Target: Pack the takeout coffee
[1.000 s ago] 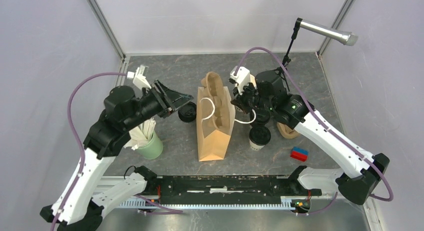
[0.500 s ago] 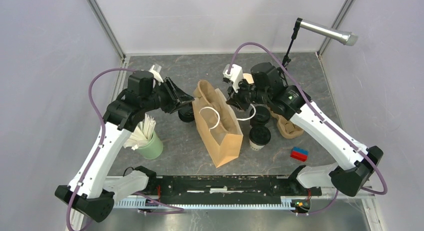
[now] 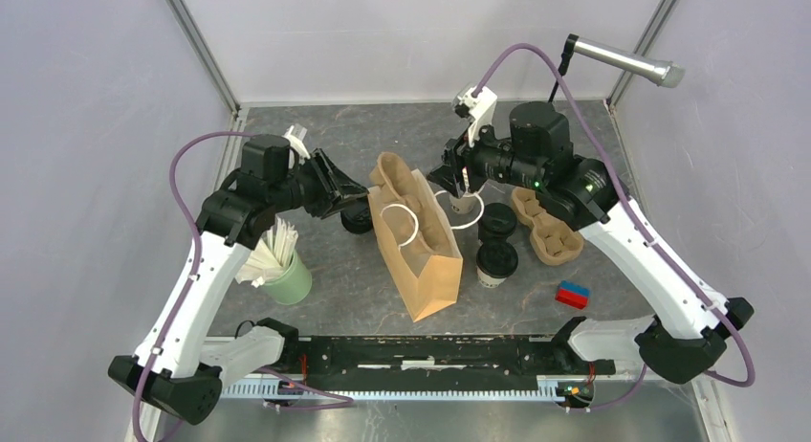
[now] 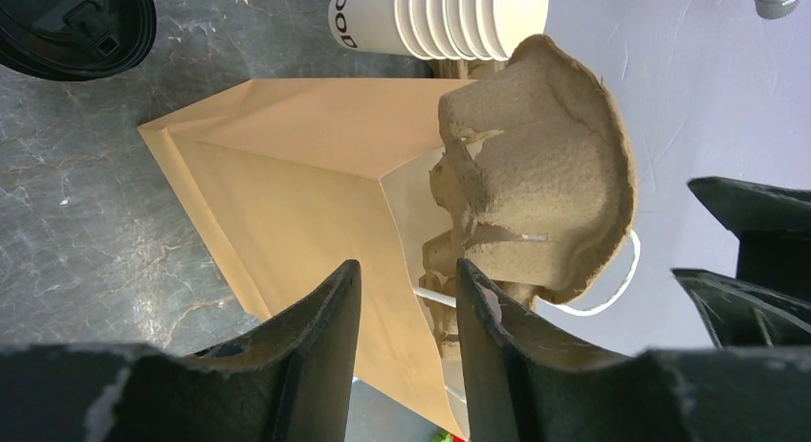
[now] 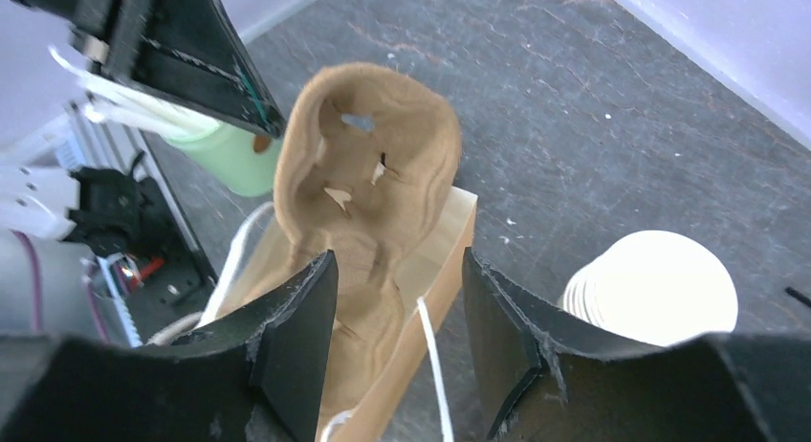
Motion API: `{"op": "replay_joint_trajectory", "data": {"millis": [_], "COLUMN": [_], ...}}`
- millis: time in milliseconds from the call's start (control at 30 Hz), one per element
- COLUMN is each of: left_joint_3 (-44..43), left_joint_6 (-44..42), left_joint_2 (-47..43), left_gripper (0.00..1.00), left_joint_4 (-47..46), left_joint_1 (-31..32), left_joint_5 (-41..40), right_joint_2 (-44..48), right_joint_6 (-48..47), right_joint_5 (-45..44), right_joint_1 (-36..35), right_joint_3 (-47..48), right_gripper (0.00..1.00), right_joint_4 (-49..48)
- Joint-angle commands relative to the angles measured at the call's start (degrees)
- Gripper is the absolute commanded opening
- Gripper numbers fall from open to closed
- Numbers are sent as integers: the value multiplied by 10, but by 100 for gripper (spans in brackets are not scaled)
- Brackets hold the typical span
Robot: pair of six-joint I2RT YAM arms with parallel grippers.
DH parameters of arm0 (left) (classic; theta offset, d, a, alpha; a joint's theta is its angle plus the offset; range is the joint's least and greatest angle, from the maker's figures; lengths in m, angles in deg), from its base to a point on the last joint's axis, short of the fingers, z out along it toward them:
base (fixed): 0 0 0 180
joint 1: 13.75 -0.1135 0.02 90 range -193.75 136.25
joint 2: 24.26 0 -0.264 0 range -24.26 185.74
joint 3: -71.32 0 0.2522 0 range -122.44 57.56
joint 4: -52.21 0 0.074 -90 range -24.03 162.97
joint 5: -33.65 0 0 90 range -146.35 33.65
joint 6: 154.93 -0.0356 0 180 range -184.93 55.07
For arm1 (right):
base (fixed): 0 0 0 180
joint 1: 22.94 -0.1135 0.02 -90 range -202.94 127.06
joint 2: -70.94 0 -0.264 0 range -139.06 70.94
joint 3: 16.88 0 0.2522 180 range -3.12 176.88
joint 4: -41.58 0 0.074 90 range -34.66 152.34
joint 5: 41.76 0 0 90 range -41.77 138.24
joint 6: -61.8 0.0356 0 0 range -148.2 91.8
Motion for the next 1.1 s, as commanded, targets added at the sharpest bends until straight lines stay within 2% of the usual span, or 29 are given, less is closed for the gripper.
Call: {"op": "replay_joint_trajectory", "data": {"millis": [0,133,333,600,833,1067], "left_joint_3": [-6,-4,0,29,37,39], "left_joint_6": [-29,-27,-33,-31,-21,-14], "left_joint_2": [11,23,34,31,38,48], "left_gripper": [48,49,49,47,47,48], "left_joint_4": [-20,-47,-64,-52,-81,-88], "left_joint_1": [-20,-25,-25,-25,-25,-24], "left_joint_5": [50,79,109,97,117,127], "right_joint_2": [13,6,-22,-58,-67,-58], "right_joint_6": [111,140,143,131,115,145], "right_joint_5": [-13,-14,-11,3,33,48], "right_joint_1": [0,-3,-22,-32,-32,-23], "right_joint_3": [-4,-24,-18,-4,1,1], "right_gripper": [57,62,64,70,73,74], "right_joint_4": [-52,-70,-72,-52,-28,-37]}}
